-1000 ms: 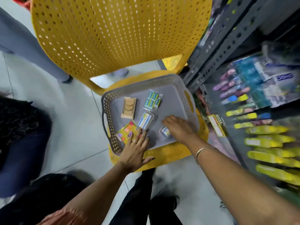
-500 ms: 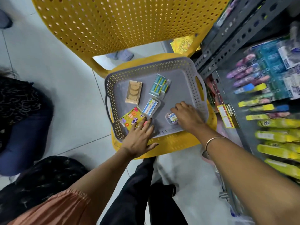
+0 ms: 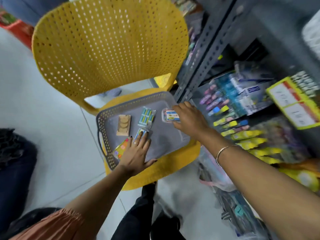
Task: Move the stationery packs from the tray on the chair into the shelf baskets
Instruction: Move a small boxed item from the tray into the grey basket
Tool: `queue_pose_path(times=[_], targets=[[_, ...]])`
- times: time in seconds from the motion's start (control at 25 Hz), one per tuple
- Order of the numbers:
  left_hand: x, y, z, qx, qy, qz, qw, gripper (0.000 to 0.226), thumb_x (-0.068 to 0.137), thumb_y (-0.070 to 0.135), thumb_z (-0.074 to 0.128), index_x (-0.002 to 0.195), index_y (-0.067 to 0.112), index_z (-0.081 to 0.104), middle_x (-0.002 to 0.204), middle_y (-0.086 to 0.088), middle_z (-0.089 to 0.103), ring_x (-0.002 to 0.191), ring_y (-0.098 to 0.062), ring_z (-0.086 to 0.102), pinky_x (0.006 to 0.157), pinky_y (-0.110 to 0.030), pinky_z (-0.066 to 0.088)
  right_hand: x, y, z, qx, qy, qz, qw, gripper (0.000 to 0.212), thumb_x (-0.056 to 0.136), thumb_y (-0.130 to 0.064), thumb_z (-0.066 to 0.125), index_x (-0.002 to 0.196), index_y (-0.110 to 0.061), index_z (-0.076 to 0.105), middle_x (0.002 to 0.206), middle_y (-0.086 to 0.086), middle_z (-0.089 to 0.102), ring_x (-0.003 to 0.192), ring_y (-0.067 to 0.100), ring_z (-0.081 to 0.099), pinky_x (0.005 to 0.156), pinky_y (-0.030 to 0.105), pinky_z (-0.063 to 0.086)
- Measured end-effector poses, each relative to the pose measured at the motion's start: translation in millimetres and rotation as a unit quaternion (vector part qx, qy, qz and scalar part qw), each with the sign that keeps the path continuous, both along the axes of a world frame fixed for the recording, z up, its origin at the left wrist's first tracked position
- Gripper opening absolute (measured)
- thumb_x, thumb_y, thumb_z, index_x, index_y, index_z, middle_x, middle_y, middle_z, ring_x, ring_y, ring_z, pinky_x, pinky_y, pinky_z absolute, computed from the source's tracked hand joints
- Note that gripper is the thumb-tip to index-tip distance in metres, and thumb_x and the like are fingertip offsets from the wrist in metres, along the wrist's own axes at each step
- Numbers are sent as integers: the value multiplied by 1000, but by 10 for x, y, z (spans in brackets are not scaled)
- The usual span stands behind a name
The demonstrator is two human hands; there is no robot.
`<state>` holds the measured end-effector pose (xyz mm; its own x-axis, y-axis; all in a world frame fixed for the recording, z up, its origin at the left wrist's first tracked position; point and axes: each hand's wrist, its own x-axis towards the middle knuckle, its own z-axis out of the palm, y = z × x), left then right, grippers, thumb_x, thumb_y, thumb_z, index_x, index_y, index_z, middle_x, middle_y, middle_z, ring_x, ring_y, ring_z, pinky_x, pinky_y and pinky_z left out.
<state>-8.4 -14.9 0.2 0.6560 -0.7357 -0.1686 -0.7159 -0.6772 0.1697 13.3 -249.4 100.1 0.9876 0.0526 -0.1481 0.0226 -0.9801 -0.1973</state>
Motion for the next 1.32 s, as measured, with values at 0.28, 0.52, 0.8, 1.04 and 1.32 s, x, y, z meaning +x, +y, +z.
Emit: queue_pose_path(times=[0.28,0.52,0.8,1.04,1.32], targets=[[616,-953,1467,-138,-128,-85,978,84,84,66,30,138,2,33,149,-18,27,143,-28,4,108,-51,14,-227,-435,1987,54,-178,-119,975,60,76,-42,56,126,-9,52,112,16,61,113,33,48,92,41,44],[189,-2213,3026,-296,-191,-202,914,79,87,62,30,140,3,28,156,-13,10,143,-28,1,109,-49,14,-1382,-1207,3491,25,-324,-262,909,40,79,-27,67,111,-6,61,107,14,66,103,34,53,91,39,42],[-1845,-3392,3762,-353,-179,-366,842,84,89,67,18,142,3,33,151,-20,24,141,-32,11,111,-45,8,-3515,-2039,3993,-93,-261,-431,859,52,79,-39,62,119,-6,57,119,18,62,114,33,51,96,34,38],[-3461,-3790,3692,-293,-175,-467,816,81,82,63,32,133,2,46,150,-19,24,138,-33,16,111,-51,17,-5284,-2444,3683,-112,-150,-543,818,52,81,-44,61,118,-9,55,119,20,60,115,35,50,93,41,46],[-4283,-3826,3239,-219,-136,-510,821,83,83,62,21,139,3,38,152,-16,25,141,-25,10,112,-39,9,-6327,-2579,3216,-35,-22,-580,814,45,80,-27,66,119,-6,57,118,19,62,106,33,57,84,34,46]])
